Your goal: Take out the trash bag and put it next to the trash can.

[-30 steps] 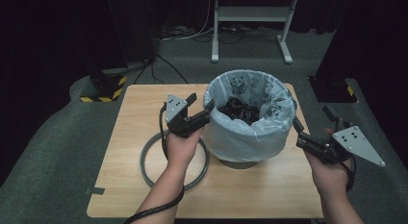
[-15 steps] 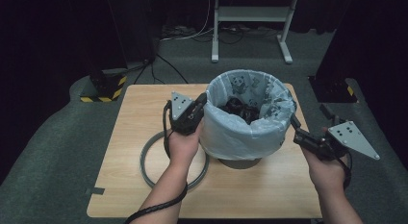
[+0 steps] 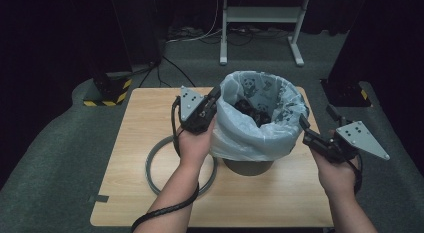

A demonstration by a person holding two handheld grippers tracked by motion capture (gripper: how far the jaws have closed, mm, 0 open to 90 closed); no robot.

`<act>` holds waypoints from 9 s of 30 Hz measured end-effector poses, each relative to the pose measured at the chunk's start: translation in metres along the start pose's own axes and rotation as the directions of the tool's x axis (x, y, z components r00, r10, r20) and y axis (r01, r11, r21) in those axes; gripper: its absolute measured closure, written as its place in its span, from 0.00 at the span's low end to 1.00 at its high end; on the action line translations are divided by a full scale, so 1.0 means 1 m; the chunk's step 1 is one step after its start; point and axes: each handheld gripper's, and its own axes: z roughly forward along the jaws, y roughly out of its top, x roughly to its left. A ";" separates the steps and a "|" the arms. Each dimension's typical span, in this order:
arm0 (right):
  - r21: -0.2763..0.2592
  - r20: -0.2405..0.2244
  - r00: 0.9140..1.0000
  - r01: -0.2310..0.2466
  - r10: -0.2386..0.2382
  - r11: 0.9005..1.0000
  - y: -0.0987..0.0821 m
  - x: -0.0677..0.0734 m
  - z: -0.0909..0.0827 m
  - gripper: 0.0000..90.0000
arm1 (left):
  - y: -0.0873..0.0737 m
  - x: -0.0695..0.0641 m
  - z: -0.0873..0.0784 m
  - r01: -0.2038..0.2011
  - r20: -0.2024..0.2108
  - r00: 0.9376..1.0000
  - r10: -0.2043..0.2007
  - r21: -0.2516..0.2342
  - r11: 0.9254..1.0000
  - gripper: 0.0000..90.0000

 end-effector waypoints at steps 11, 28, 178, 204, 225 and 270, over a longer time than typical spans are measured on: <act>0.107 0.011 0.999 -0.049 0.048 0.993 -0.003 0.002 0.028 0.41 | -0.004 -0.001 0.000 0.006 0.025 1.000 -0.006 -0.009 1.000 1.00; 0.213 0.101 0.993 -0.087 0.066 0.973 0.007 0.009 0.043 0.86 | -0.013 0.006 -0.004 0.020 0.018 1.000 -0.020 -0.013 1.000 1.00; 0.046 -0.237 0.955 0.192 -0.176 0.980 0.009 0.201 0.039 1.00 | -0.001 0.025 0.017 0.076 0.197 0.968 -0.156 0.361 0.930 0.68; -0.030 -0.187 0.980 0.063 -0.068 0.998 0.048 0.138 -0.004 0.66 | -0.002 0.022 0.016 0.144 0.173 0.969 -0.177 0.187 0.972 1.00; 0.019 0.041 0.998 0.039 -0.040 0.999 0.021 0.027 -0.029 0.45 | 0.011 0.009 0.014 0.098 0.137 0.986 -0.098 0.006 0.995 1.00; 0.494 0.030 0.997 -0.081 0.076 0.866 -0.169 -0.010 -0.001 0.16 | 0.032 -0.005 0.000 0.092 0.177 0.982 -0.062 -0.166 0.982 1.00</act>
